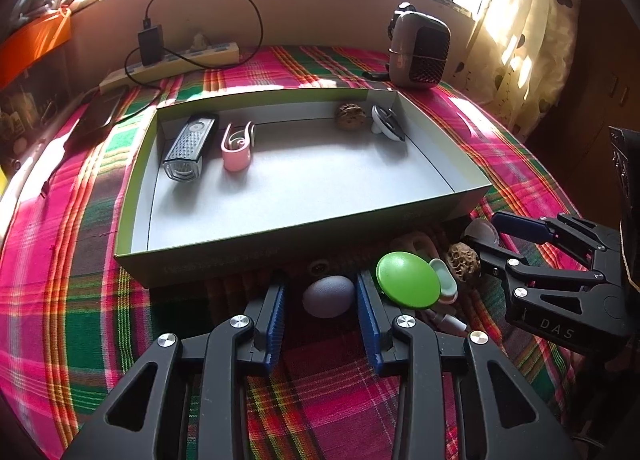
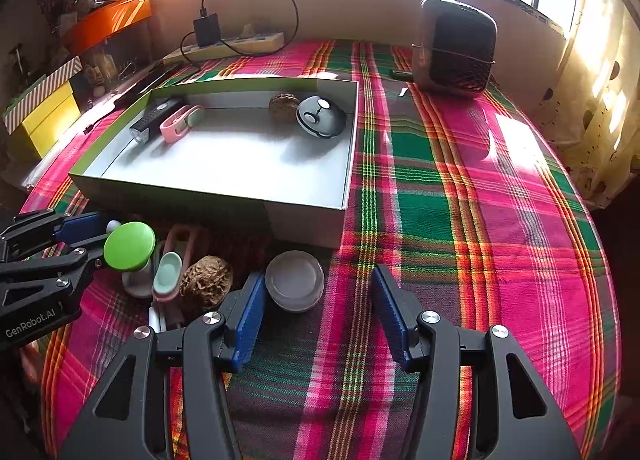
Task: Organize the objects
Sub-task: 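Move the right tool to the clear round container while the left tool approaches the grey egg, then close the right tool on the clear container while the left tool grips the grey egg, then carry the clear container with the right tool into the box while the left tool carries the egg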
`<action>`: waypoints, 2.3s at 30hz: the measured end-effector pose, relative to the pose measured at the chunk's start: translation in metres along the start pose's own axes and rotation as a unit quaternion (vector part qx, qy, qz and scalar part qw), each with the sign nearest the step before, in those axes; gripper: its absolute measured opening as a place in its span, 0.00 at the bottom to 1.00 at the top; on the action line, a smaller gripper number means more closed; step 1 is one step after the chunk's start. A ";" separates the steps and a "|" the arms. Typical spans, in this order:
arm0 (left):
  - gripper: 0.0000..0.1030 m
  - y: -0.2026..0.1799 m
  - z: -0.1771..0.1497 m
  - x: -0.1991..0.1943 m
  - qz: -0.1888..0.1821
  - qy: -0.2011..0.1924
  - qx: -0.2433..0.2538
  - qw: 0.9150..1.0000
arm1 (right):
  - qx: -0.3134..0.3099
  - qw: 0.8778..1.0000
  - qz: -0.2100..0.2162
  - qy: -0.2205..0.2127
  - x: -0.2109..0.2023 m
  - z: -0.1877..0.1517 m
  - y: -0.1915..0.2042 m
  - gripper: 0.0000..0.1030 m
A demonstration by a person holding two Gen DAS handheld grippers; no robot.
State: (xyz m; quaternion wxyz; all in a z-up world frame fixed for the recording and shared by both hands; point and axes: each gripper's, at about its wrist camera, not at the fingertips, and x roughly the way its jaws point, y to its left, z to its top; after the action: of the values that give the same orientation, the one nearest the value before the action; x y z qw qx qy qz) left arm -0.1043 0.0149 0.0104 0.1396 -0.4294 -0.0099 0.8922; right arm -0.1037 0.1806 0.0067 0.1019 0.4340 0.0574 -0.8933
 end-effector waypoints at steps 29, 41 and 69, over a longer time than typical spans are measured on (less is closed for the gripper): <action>0.23 0.006 -0.004 -0.002 0.012 -0.005 -0.009 1.000 | 0.001 1.000 0.003 -0.005 -0.003 -0.002 0.000 0.28; 0.23 0.006 -0.004 -0.002 0.012 -0.006 -0.009 1.000 | 0.000 1.000 0.002 -0.005 -0.003 -0.003 0.000 0.28; 0.23 0.010 -0.007 -0.018 0.013 -0.019 -0.008 1.000 | 0.002 1.000 0.015 -0.016 -0.014 -0.004 0.006 0.28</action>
State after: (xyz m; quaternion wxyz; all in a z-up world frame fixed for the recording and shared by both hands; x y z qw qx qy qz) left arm -0.0907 -0.0005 0.0187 0.1237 -0.4134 -0.0143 0.9020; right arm -0.0907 0.1779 0.0154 0.1152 0.4204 0.0469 -0.8988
